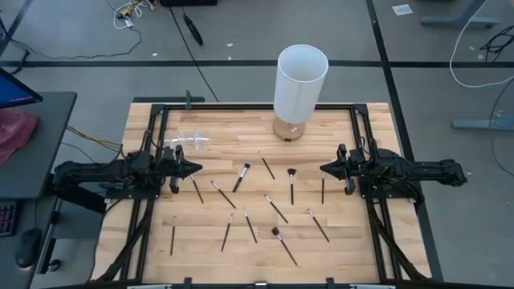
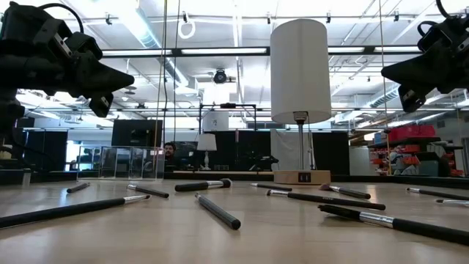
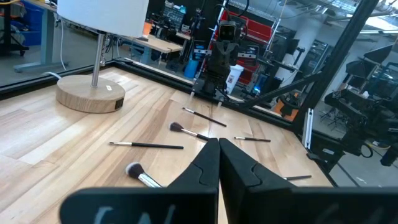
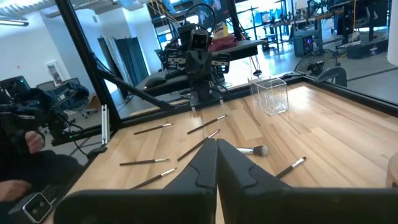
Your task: Put items in baskets/containers
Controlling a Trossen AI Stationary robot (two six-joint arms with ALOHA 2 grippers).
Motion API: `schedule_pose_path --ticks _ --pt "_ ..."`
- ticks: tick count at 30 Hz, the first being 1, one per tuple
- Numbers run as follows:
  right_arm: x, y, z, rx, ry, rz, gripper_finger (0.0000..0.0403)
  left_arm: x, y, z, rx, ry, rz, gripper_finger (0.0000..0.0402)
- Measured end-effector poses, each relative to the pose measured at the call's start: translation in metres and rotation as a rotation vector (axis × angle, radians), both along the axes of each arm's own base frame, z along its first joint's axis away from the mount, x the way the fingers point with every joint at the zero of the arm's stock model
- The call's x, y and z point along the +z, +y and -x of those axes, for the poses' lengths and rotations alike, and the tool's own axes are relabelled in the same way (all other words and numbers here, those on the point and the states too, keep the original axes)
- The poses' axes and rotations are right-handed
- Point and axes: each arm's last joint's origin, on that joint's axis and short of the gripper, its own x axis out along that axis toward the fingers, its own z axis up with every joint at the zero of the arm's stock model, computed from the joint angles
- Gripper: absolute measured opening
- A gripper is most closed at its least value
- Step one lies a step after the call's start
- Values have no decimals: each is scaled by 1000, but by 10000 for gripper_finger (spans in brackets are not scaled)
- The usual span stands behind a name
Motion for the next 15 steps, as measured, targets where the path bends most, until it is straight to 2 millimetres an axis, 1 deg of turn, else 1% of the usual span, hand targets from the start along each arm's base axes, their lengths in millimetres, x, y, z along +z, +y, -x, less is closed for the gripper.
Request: schedule_pose_path --ticks 15 --pt "0 0 0 0 -1 0 6 0 0 0 2 -1 15 3"
